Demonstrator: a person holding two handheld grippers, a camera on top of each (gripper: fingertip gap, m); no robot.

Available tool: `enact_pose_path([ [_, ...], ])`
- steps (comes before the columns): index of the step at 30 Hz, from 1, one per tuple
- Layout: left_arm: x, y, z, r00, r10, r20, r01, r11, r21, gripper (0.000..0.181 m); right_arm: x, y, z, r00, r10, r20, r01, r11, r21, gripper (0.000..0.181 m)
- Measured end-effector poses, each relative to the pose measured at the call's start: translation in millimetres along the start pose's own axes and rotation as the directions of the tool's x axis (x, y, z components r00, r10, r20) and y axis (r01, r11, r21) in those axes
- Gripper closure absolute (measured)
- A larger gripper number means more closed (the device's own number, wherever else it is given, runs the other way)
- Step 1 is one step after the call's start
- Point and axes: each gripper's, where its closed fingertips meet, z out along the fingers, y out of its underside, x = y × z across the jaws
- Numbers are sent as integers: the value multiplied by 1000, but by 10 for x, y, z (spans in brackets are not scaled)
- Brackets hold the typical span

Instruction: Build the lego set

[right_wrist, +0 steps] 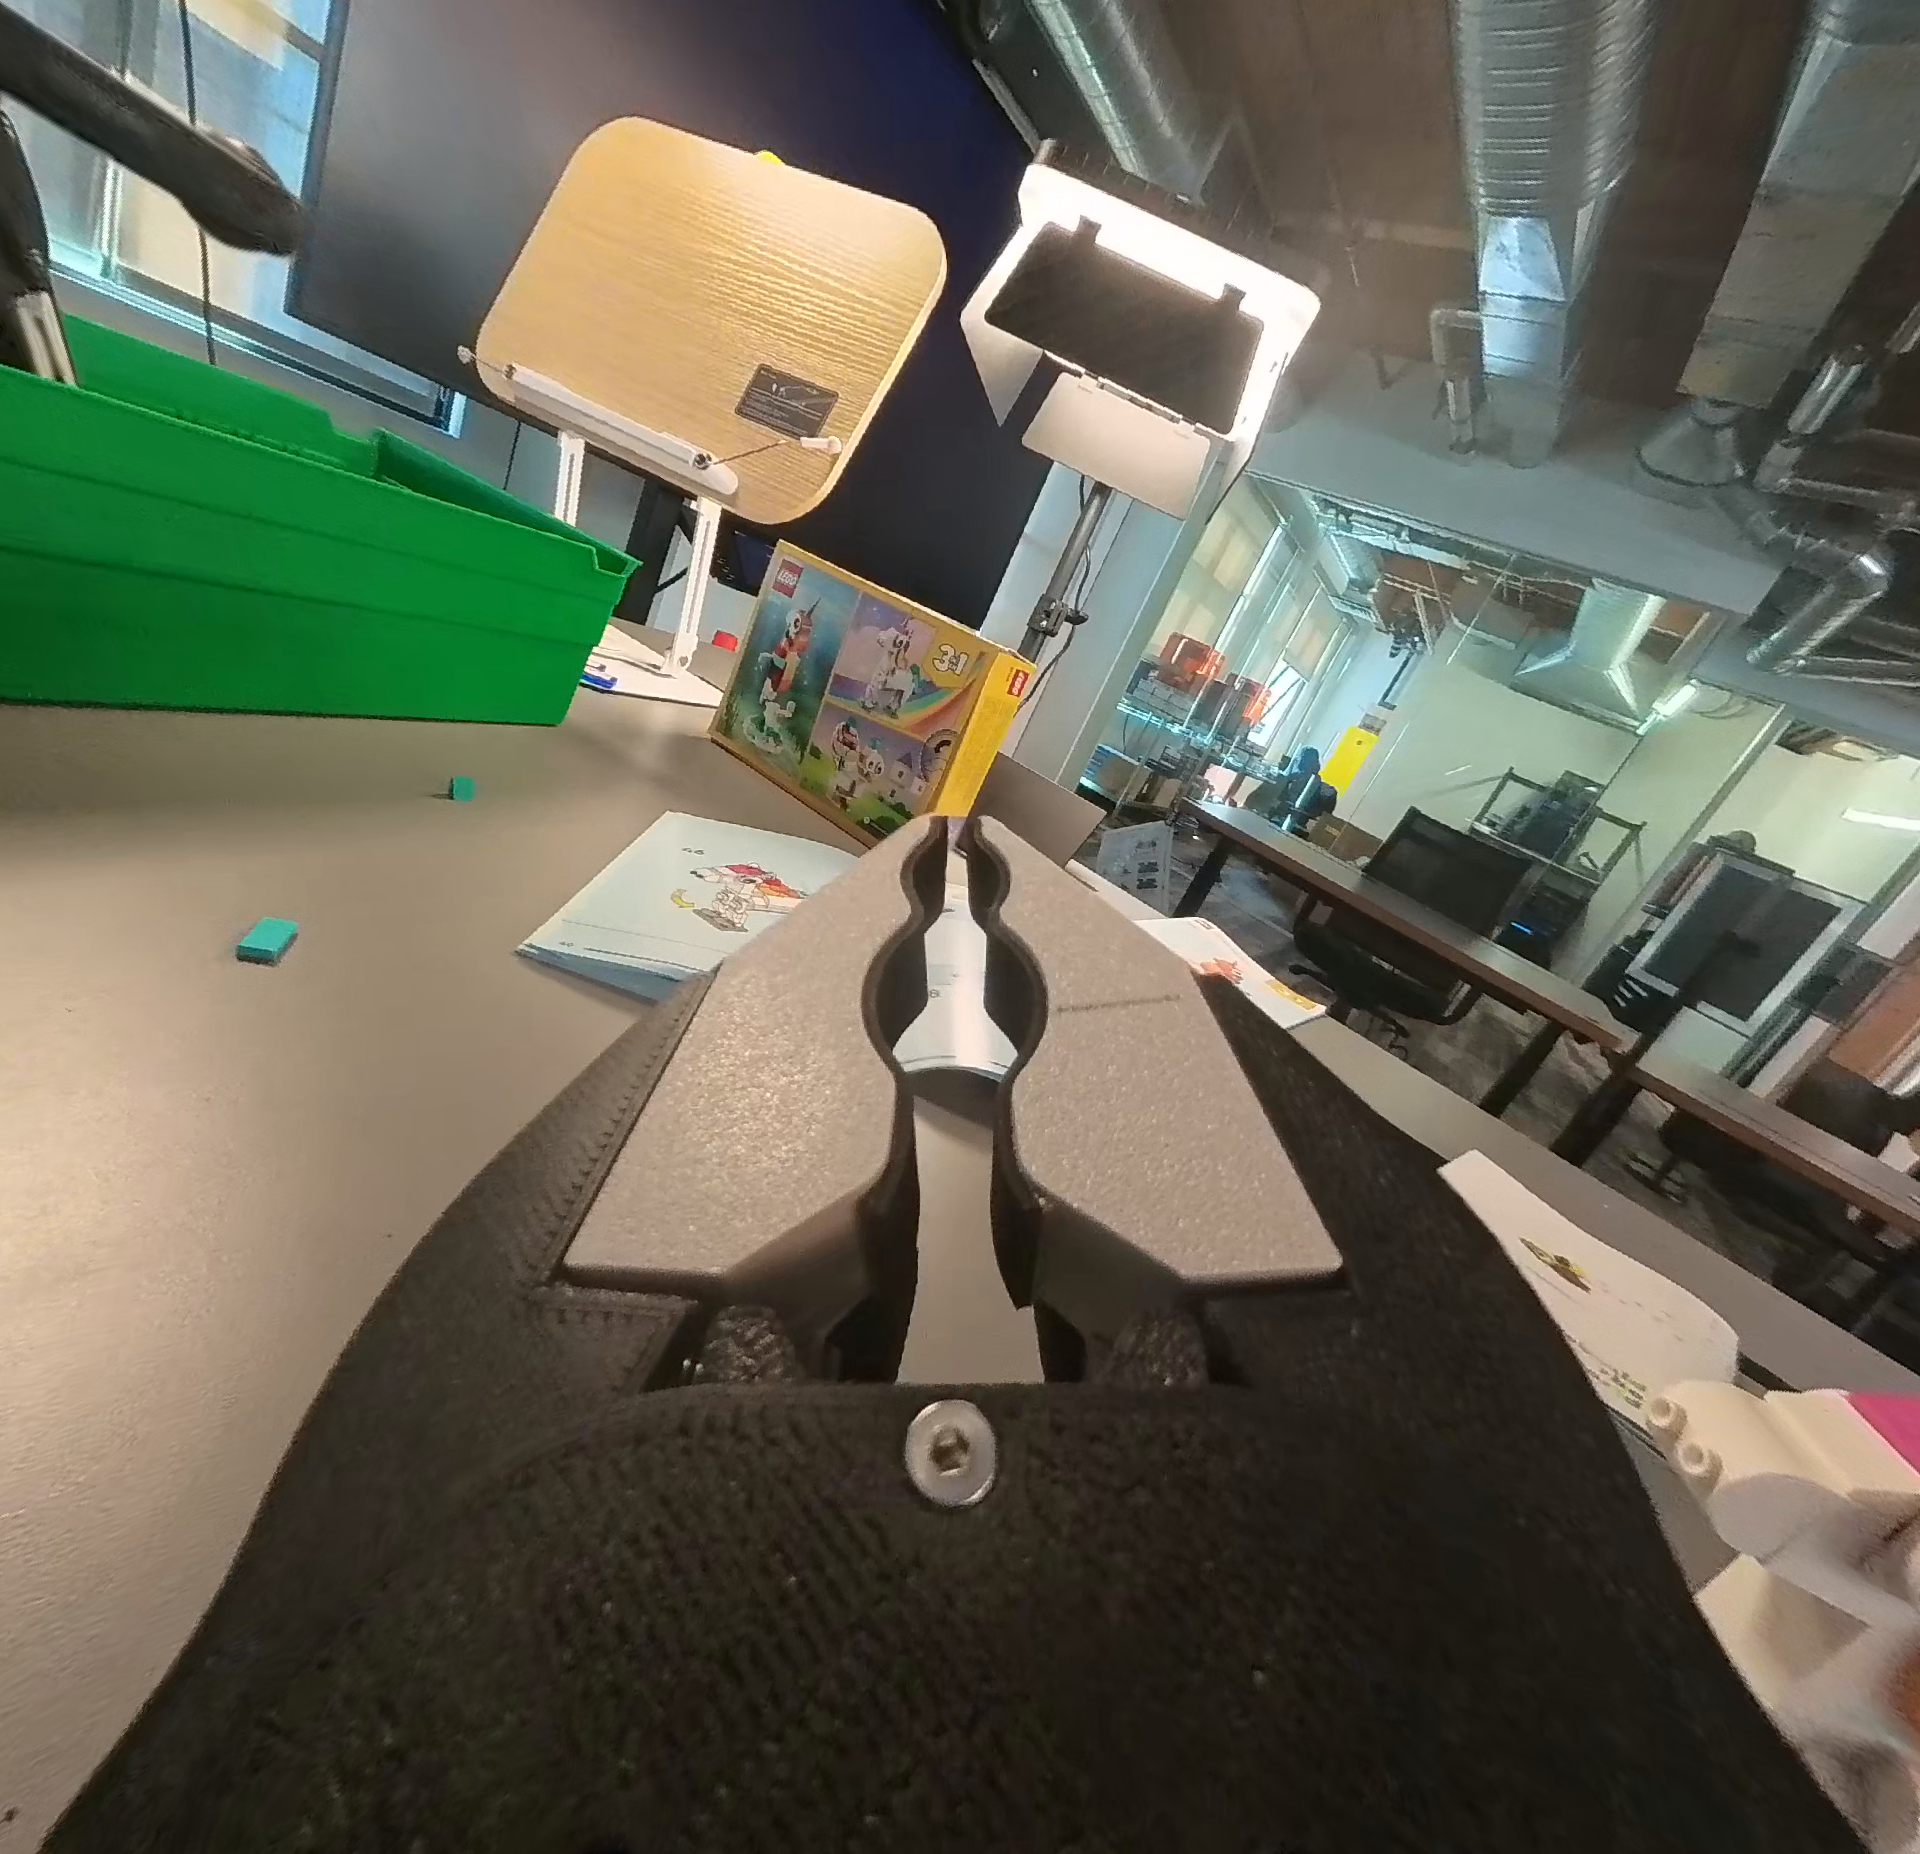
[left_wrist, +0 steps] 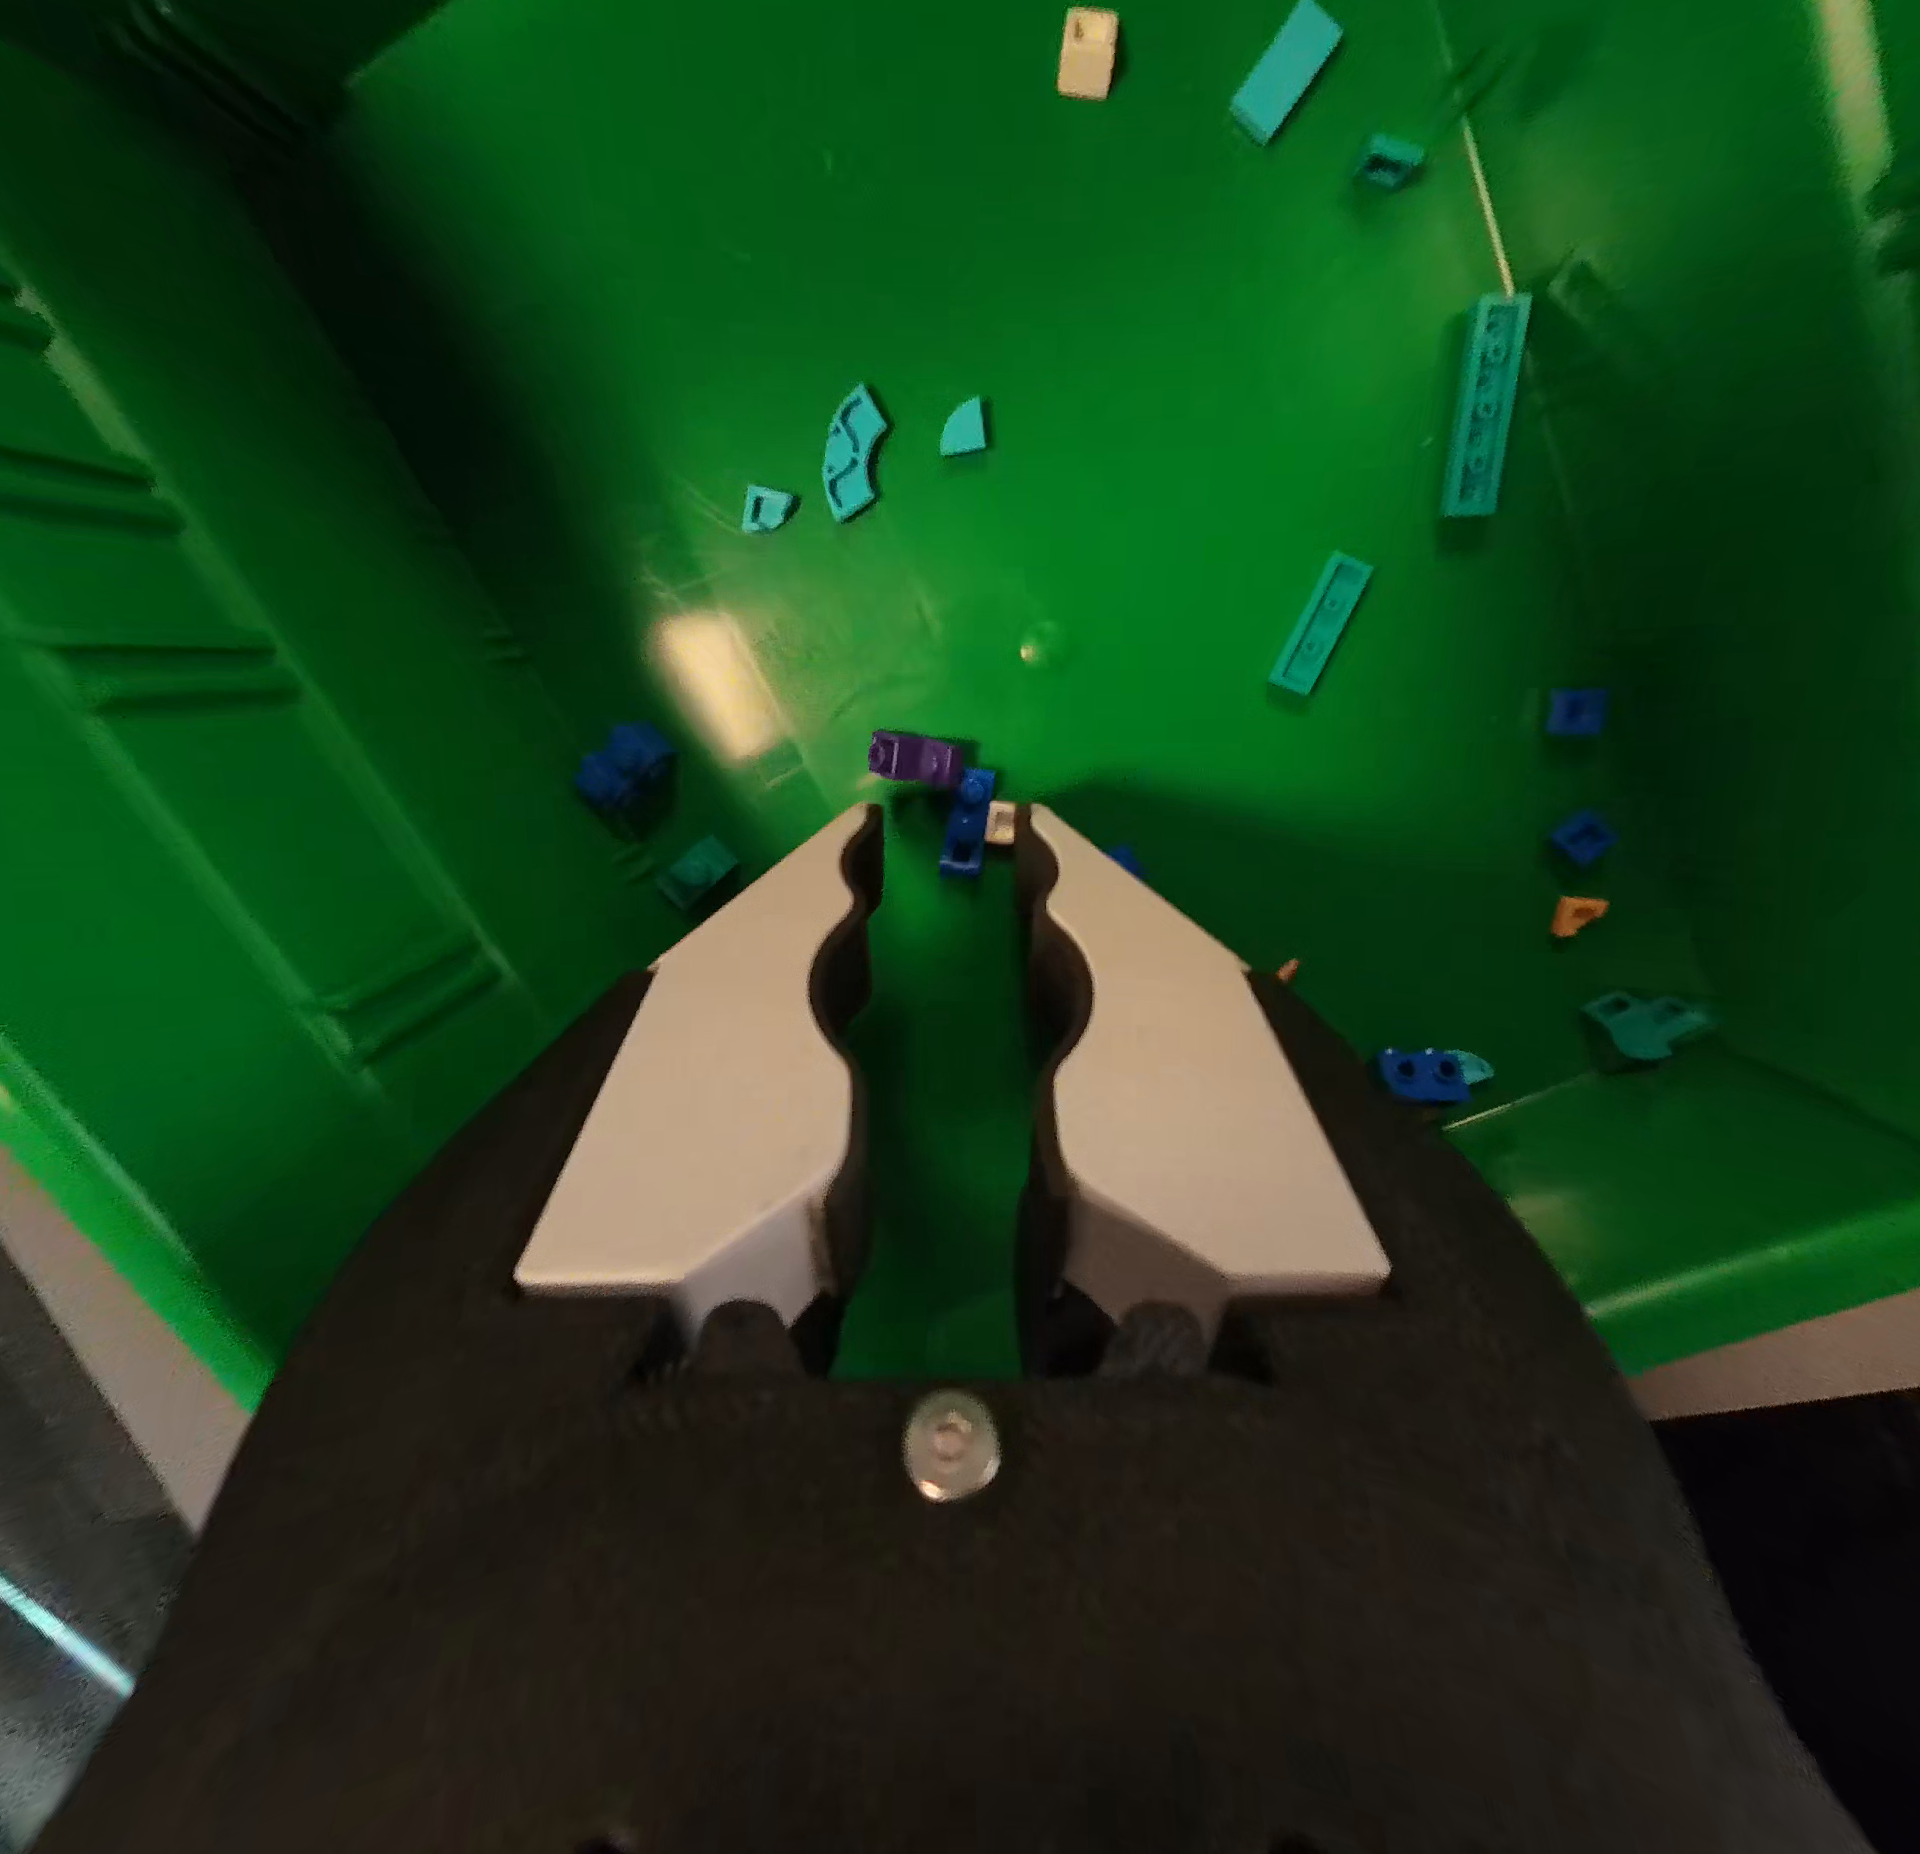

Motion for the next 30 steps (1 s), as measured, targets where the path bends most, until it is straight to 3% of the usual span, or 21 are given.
enact_pose_path([
  [1, 8, -11, -2, 1000, -17, -11, 17, 1000, 6, 157, -4, -2, 0, 1000, 2, 3, -2, 1000, 1, 180],
  [17, -26, 122, 4, 997, -78, -15, 77, 994, -84, 163, -84, -26, -5, 999, 9, 47, -10, 1000, 14, 181],
  [30, -23, -25, 8, 992, -105, -74, 104, 994, -18, 166, -128, -27, 2, 998, -7, 64, 6, 1000, 14, 180],
])
